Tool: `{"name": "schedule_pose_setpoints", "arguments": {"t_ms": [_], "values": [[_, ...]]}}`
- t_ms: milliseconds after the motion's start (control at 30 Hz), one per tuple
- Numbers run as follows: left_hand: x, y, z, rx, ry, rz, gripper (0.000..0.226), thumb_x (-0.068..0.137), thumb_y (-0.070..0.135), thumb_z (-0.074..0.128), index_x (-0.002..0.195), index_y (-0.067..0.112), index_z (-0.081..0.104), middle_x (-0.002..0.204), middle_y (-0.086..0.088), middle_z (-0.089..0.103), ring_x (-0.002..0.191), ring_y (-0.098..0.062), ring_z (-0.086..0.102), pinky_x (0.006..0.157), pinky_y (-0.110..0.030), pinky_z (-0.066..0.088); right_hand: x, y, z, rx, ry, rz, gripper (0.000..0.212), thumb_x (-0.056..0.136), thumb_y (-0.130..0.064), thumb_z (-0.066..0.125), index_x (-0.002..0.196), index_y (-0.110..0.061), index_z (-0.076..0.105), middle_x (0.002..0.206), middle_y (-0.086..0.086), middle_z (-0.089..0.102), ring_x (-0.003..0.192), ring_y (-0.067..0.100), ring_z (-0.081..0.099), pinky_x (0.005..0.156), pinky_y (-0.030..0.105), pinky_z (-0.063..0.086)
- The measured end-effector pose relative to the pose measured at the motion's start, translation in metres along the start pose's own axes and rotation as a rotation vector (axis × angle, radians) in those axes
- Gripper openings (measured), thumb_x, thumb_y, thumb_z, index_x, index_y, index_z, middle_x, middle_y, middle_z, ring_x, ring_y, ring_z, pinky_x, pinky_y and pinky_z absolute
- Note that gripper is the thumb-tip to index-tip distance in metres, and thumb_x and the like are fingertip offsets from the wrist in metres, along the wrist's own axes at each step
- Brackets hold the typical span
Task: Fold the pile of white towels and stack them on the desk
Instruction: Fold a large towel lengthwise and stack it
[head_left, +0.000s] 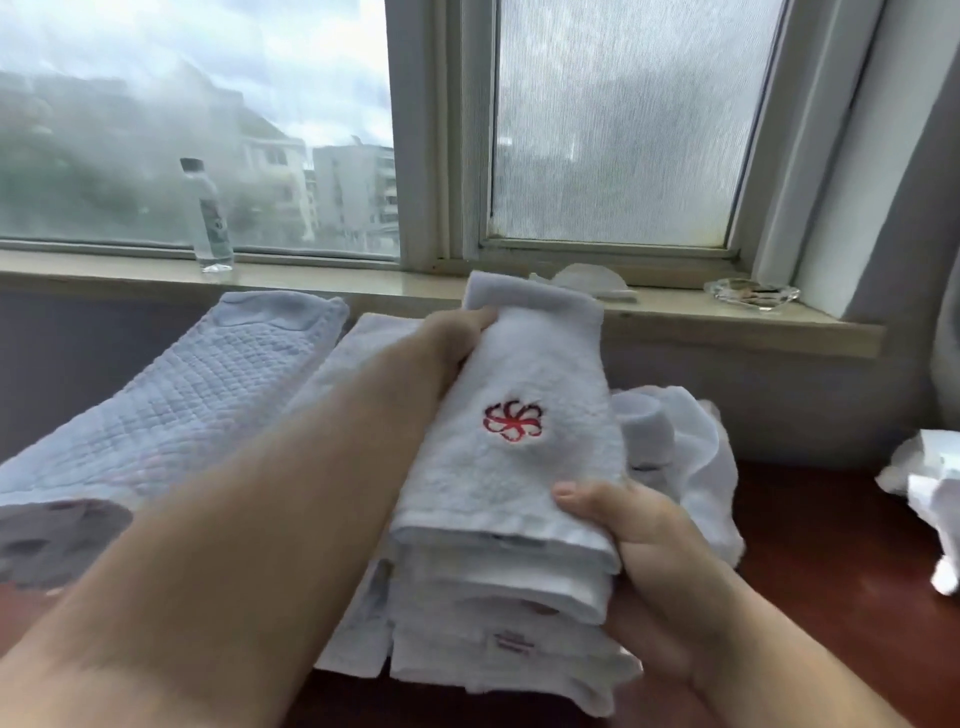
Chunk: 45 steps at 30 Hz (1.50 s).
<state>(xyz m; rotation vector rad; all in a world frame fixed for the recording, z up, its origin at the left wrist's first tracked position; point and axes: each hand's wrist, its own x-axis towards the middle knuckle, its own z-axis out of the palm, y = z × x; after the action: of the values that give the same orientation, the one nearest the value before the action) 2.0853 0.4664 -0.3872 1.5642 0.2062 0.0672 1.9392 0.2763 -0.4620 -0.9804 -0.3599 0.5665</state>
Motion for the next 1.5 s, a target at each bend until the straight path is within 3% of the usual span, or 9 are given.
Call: {"name": "schedule_pose_setpoints", "arguments": {"t_ms": [167,300,433,500,667,833,1000,1300,1500], "values": [[0.026,-0.029,0.009,0.821,0.13,0.124,0.044,0.098,0.026,0.06,0.137,0.009,0.05,0.132,-0.007,0.058,0.123,-0.024,0.054,0.1,-0.032,0.041,0.0,0.0,-0.01,-0.072,0.188,0.097,0.032,0.094,-0.008,0.056,0.123,0.003,0.066,0.113,0.024,0.073,0.103,0.041,0.072,0.083,0.048,0.062],[0.031,-0.022,0.009,0.842,0.172,0.191,0.059,0.099,0.02,0.054,0.151,0.018,0.027,0.138,-0.016,0.052,0.123,-0.032,0.051,0.101,-0.034,0.037,-0.003,0.0,-0.007,-0.156,0.203,0.071,0.03,0.097,-0.006,0.054,0.125,-0.003,0.066,0.112,0.022,0.073,0.1,0.04,0.073,0.087,0.056,0.059],[0.028,-0.021,0.004,1.269,0.191,0.389,0.066,0.095,0.018,0.055,0.151,0.031,0.024,0.14,-0.016,0.044,0.129,-0.038,0.045,0.107,-0.051,0.041,-0.005,0.002,-0.004,-0.218,0.196,0.111,0.027,0.098,-0.007,0.056,0.123,-0.008,0.066,0.107,0.022,0.074,0.074,0.032,0.073,0.047,0.034,0.055],[0.025,-0.024,0.006,1.488,0.153,0.568,0.062,0.093,0.017,0.053,0.149,0.037,0.035,0.144,-0.01,0.039,0.136,-0.032,0.033,0.11,-0.05,0.038,-0.004,0.002,-0.007,-0.28,0.227,0.106,0.026,0.097,-0.013,0.059,0.122,-0.012,0.065,0.108,0.018,0.075,0.085,0.033,0.074,0.06,0.043,0.061],[0.032,-0.024,0.025,1.455,-0.158,0.625,0.044,0.103,0.047,0.036,0.146,0.042,0.047,0.164,0.0,0.027,0.15,-0.025,0.019,0.123,-0.046,0.017,-0.006,0.001,-0.019,-0.429,0.523,-0.094,0.05,0.075,-0.041,0.07,0.123,-0.031,0.06,0.105,-0.005,0.077,0.098,0.019,0.074,0.092,0.047,0.058],[0.041,-0.049,0.027,1.466,-0.154,0.387,0.062,0.099,0.068,0.025,0.157,0.044,0.02,0.17,0.003,0.001,0.156,-0.02,-0.004,0.124,-0.043,-0.003,-0.005,0.025,-0.02,-1.013,0.593,-0.258,0.042,0.088,-0.054,0.053,0.129,-0.055,0.046,0.123,-0.024,0.048,0.116,-0.015,0.042,0.098,0.009,0.037],[0.043,-0.057,0.017,1.398,-0.144,0.329,0.069,0.098,0.071,0.026,0.159,0.043,0.012,0.169,0.006,-0.007,0.155,-0.02,-0.01,0.123,-0.041,-0.007,0.003,0.037,-0.02,-1.092,0.467,-0.222,0.058,0.085,-0.052,0.034,0.14,-0.046,0.05,0.142,-0.019,0.039,0.135,-0.002,0.03,0.119,0.026,0.025],[0.027,-0.038,0.036,1.674,-0.138,0.212,0.068,0.101,0.066,0.019,0.16,0.039,0.001,0.169,0.002,-0.013,0.155,-0.025,-0.011,0.124,-0.053,-0.004,0.001,0.031,-0.032,-0.892,0.392,-0.189,0.047,0.094,-0.051,0.04,0.14,-0.046,0.049,0.14,-0.027,0.043,0.134,-0.004,0.038,0.118,0.032,0.032],[0.012,-0.035,0.052,1.488,-0.111,0.235,0.07,0.099,0.07,0.02,0.16,0.036,0.018,0.17,-0.004,0.002,0.156,-0.027,0.001,0.125,-0.052,0.003,0.015,0.03,-0.063,-0.657,0.656,-0.181,0.022,0.103,-0.037,0.043,0.105,-0.034,0.064,0.097,-0.025,0.067,0.093,-0.011,0.056,0.073,0.005,0.039]]}}
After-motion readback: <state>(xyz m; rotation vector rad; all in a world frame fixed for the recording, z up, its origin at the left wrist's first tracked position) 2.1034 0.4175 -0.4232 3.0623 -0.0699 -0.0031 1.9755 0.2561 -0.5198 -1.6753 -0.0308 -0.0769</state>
